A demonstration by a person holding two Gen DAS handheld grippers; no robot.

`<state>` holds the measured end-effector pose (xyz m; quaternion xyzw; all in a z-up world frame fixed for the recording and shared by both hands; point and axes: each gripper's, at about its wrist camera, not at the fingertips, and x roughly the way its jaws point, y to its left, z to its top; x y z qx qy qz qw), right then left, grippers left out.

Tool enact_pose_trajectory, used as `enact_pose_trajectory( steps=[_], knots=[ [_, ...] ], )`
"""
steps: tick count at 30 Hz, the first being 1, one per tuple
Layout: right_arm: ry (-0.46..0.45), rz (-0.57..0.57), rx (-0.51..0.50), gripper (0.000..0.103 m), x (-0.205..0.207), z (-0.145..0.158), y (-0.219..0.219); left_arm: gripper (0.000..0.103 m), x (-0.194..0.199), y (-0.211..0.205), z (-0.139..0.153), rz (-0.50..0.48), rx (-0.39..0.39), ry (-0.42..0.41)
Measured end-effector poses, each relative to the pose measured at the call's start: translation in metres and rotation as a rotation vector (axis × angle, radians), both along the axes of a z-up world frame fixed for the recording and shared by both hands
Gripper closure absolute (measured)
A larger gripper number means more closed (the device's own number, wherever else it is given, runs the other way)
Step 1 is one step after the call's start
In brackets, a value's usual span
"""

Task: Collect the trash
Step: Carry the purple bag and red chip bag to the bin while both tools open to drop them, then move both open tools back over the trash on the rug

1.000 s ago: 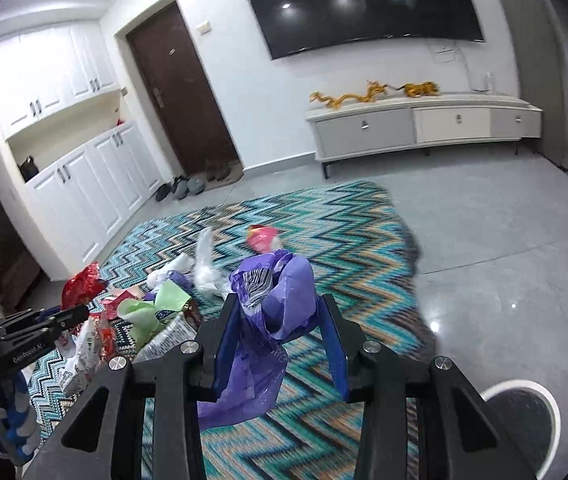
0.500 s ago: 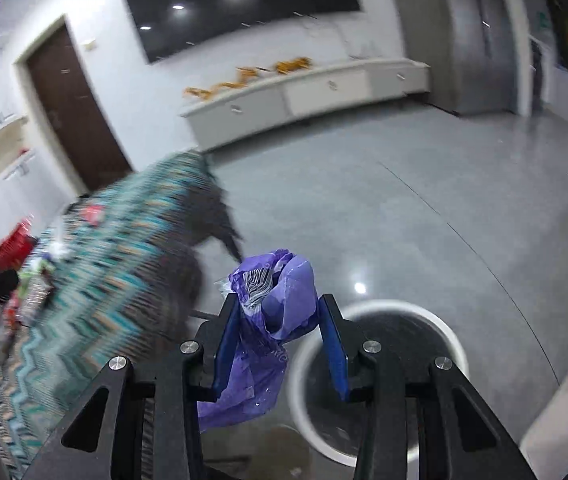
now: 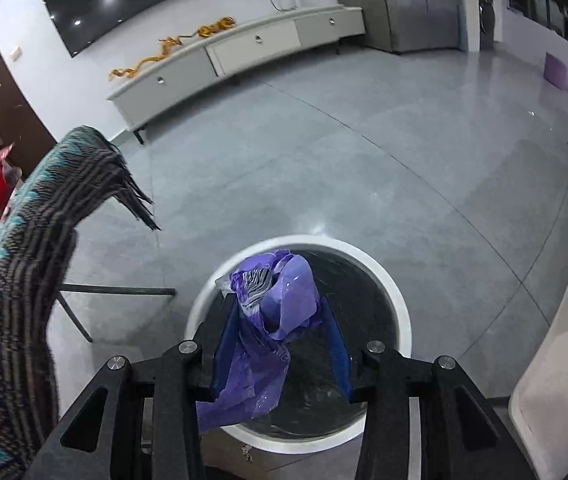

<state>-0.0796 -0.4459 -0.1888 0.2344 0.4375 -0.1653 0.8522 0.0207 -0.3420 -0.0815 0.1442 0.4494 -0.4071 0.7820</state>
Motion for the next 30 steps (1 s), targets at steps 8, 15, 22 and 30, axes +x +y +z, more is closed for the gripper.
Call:
enact_pose_trajectory(
  steps=[8,15,22,30],
  knots=[
    [0.032,-0.025,0.027,0.046,0.0,-0.015,-0.012,0.048,0.0,-0.018,-0.017,-0.014,-0.028,0.086],
    [0.019,-0.044,0.023,0.043,-0.005,-0.007,-0.011,0.048,-0.008,-0.011,-0.01,-0.02,-0.038,0.06],
    [-0.023,-0.035,-0.001,0.043,-0.019,0.018,0.004,0.048,-0.015,0.028,0.008,0.056,-0.081,-0.064],
    [-0.095,0.038,-0.041,0.043,-0.017,0.06,0.047,0.048,-0.016,0.087,0.033,0.145,-0.137,-0.135]
  ],
)
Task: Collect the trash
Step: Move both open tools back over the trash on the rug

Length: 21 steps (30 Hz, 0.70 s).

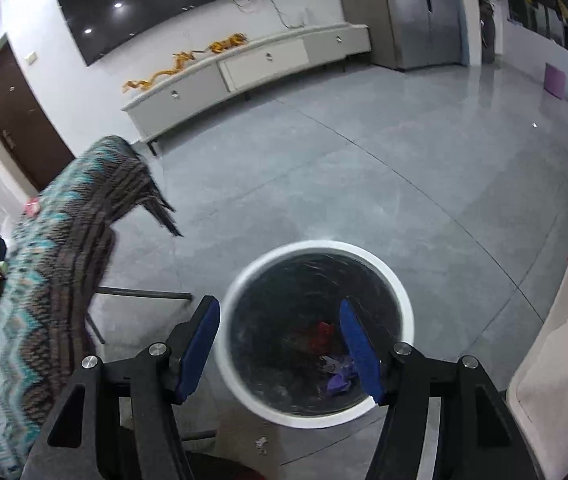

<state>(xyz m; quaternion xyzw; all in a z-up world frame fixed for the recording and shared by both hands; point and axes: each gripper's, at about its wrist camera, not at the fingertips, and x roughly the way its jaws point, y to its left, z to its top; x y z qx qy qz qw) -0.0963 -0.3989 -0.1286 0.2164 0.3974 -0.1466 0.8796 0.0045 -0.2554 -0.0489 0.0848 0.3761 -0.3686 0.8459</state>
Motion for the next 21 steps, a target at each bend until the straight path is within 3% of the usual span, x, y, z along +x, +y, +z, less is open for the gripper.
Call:
enact_pose_trajectory(
  steps=[5,13,21],
  knots=[
    [-0.054,0.069,-0.033,0.043,0.009,0.031,0.033,0.048,0.001,0.032,0.014,0.008,-0.022,0.008],
    [-0.126,0.173,-0.099,0.043,0.02,0.076,0.082,0.048,-0.006,0.085,0.032,0.096,-0.031,-0.067],
    [-0.139,0.271,-0.131,0.043,0.042,0.093,0.134,0.048,-0.004,0.144,0.029,0.218,0.007,-0.145]
  ],
)
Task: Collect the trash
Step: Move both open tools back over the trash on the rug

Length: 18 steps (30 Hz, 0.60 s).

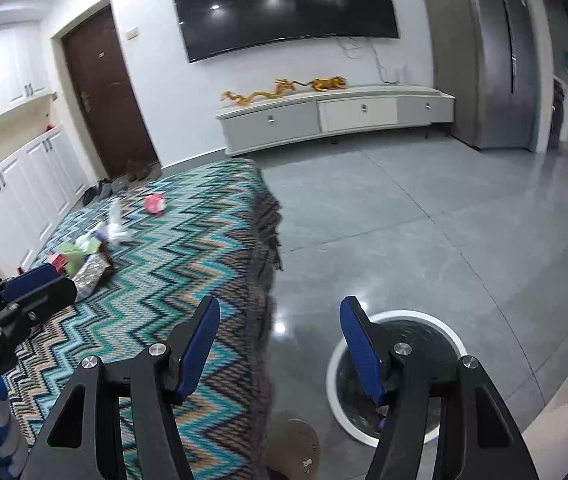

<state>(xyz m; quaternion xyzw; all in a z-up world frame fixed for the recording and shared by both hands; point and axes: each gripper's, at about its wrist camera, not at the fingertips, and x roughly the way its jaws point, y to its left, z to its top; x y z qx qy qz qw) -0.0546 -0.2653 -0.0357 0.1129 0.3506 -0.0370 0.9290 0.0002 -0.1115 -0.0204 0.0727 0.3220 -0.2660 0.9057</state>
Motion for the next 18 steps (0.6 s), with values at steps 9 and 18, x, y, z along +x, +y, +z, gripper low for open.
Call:
enact_pose_trajectory(
  steps=[9,18],
  knots=[
    [0.043,0.126,-0.017,0.042,0.039,-0.008,0.064,0.048,0.015,0.09,-0.011,0.157,0.027,-0.052],
    [0.085,0.253,-0.024,0.042,0.074,-0.021,0.123,0.048,0.037,0.181,-0.037,0.291,0.052,-0.029]
  ],
)
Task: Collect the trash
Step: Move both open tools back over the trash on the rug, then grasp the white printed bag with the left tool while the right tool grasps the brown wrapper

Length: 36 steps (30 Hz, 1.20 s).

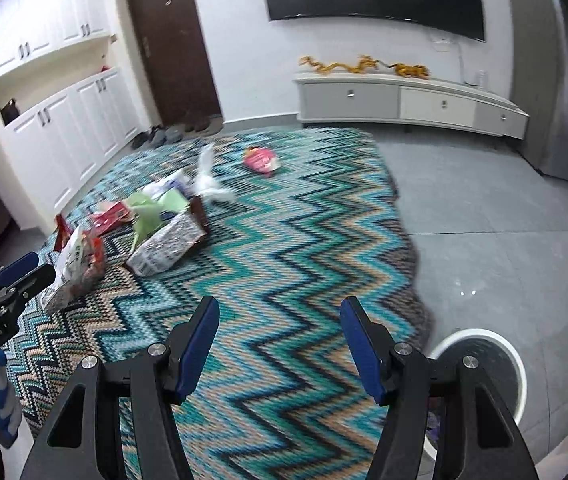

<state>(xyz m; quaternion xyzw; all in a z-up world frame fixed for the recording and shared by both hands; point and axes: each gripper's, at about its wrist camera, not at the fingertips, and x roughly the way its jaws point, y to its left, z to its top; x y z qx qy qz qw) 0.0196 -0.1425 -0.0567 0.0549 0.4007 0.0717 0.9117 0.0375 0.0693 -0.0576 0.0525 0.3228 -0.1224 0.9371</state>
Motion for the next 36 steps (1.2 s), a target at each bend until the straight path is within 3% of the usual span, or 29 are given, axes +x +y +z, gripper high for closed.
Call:
enact_pose_trajectory(
  steps=[8,12,16,23,29,30,31,36],
  knots=[
    [0.045,0.089,0.006,0.042,0.024,-0.016,0.035,0.048,0.018,0.022,-0.029,-0.003,0.022,0.077],
    [0.061,0.132,0.012,0.041,0.038,-0.021,0.05,0.048,0.023,0.023,-0.035,-0.022,-0.005,0.098],
    [0.062,0.158,0.033,0.03,0.058,-0.023,0.065,0.048,0.028,0.03,-0.045,-0.023,-0.048,0.155],
    [0.092,0.123,0.149,0.03,0.095,-0.032,0.067,0.049,0.032,0.054,-0.048,0.014,-0.146,0.193],
    [0.133,0.088,0.252,0.03,0.111,-0.041,0.062,0.066,0.032,0.07,-0.049,0.053,-0.217,0.203],
    [0.138,0.083,0.257,0.034,0.112,-0.044,0.062,0.069,0.033,0.071,-0.049,0.06,-0.221,0.204],
    [0.14,0.082,0.263,0.047,0.114,-0.045,0.061,0.072,0.032,0.071,-0.048,0.066,-0.219,0.2],
    [0.113,0.099,0.295,0.061,0.104,-0.042,0.056,0.091,0.024,0.065,-0.044,0.079,-0.178,0.169]
  ],
)
